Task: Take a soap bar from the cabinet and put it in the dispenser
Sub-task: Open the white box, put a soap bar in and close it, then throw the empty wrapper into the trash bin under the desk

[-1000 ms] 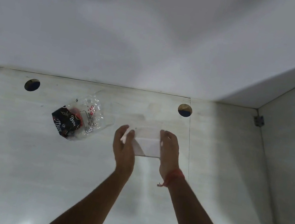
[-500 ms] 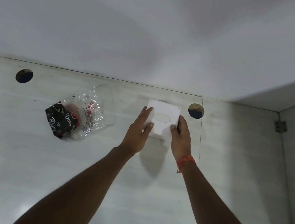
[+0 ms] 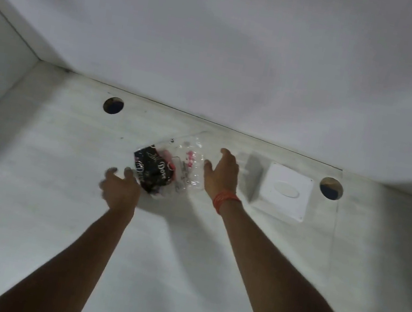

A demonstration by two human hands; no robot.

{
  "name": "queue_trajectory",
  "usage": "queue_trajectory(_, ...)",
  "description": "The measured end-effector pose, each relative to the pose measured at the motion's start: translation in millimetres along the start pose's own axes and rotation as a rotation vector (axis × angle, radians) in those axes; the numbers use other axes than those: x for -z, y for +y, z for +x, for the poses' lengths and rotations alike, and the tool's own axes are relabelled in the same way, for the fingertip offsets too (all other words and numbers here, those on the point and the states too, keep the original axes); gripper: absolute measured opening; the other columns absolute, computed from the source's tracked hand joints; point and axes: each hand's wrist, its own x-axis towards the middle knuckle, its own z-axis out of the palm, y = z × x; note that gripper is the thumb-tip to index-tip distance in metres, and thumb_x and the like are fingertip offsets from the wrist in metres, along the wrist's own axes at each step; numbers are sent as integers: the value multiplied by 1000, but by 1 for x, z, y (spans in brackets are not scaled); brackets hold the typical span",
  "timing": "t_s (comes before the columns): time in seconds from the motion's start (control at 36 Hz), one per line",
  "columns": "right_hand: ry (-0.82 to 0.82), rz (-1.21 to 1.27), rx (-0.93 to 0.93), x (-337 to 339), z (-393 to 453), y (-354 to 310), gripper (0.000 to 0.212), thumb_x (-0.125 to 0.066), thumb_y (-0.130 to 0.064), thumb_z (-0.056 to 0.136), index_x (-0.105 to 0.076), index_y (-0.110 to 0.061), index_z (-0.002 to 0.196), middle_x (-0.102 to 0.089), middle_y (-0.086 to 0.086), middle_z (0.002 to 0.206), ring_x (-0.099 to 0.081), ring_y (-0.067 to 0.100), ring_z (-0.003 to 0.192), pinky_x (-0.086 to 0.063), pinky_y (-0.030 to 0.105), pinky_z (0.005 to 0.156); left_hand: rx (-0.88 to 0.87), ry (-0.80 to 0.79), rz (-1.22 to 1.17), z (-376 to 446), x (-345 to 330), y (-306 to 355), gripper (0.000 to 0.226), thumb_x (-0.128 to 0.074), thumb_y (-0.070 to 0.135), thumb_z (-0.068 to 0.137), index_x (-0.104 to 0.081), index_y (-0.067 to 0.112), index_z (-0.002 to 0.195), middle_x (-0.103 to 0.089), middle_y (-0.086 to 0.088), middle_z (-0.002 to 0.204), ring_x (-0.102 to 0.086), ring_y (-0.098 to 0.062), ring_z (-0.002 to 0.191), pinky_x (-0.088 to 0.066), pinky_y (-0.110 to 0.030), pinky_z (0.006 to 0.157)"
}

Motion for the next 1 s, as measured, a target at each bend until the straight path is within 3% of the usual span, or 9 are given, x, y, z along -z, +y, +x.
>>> queue_trajectory(0.11, -137, -129, -88, -22, 22, -1, 60, -58, -23, 94, -33, -1, 144, -48, 21, 141, -42, 38, 132, -38, 43, 106, -3, -321, -1, 42, -3, -27, 72, -43, 66, 75, -69, 1, 88, -70, -28, 95, -67, -45, 92, -54, -54, 87)
queue_trajectory(0.25, -203, 92, -260, -37, 27, 3, 53, -64, -11, 87, -47, -5, 137, -61, 13, 127, -57, 30, 119, -44, 28, 91, -46, -515, -175, 31, 9, -10, 10, -67, 12, 85, -72, 5, 79, -70, -20, 82, -65, -32, 75, -56, -45, 78)
queue_trajectory(0.39, -304, 369, -376, -23, 7, 6, 14, -63, 2, 83, -69, 0, 96, -64, 10, 81, -63, 23, 78, -57, 40, 82, 24, -618, -383, 20, 26, -19, 22, -56, -14, 86, -70, 2, 80, -69, -19, 80, -66, -32, 72, -61, -47, 73)
queue_trajectory(0.47, -373, 565, -394, -2, -17, 12, 14, -63, 8, 82, -66, -4, 87, -67, 12, 85, -64, 23, 76, -59, 53, 81, 39, -672, -488, 10, 44, -29, 22, -52, -17, 86, -69, -2, 83, -71, -15, 77, -69, -29, 70, -61, -34, 62)
queue_trajectory(0.56, -279, 667, -367, 22, -49, 17, 16, -60, 14, 83, -64, -2, 83, -67, 11, 84, -67, 30, 80, -61, 41, 64, -1, -801, -551, -2, 63, -29, 32, -48, -20, 85, -74, -1, 90, -75, -14, 88, -71, -29, 85, -59, -30, 70)
queue_trajectory(0.67, -232, 838, -292, 54, -98, 36, 26, -53, 24, 83, -64, 3, 75, -68, 11, 80, -72, 23, 78, -62, 33, 59, 71, -1102, -622, -31, 79, -20, 34, -45, -14, 87, -70, -5, 108, -67, -22, 116, -68, -28, 99, -57, -28, 79)
queue_trajectory(0.78, -270, 888, -176, 93, -137, 61, 11, -72, 10, 69, -68, -1, 69, -67, 7, 82, -71, 20, 77, -56, 28, 59, 449, -1321, -759, -66, 90, -17, 34, -51, 22, 81, -66, -1, 101, -67, -21, 105, -69, -34, 88, -60, -38, 70)
queue_trajectory(0.89, -408, 881, -154, 135, -193, 93, 22, -89, -7, 49, -73, -8, 64, -69, 6, 82, -67, 21, 74, -57, 29, 61, 453, -1653, -355, -139, 83, -24, 61, -70, 46, 74, -70, 2, 117, -68, -21, 122, -70, -40, 96, -58, -41, 70)
queue_trajectory(1.0, -393, 794, -198, 165, -253, 128, 14, -68, 9, 81, -71, -1, 92, -68, 13, 94, -70, 30, 88, -58, 35, 61, 248, -1828, 77, -219, 73, -53, 31, -68, 22, 88, -69, 1, 111, -74, -12, 94, -72, -24, 74, -56, -32, 65)
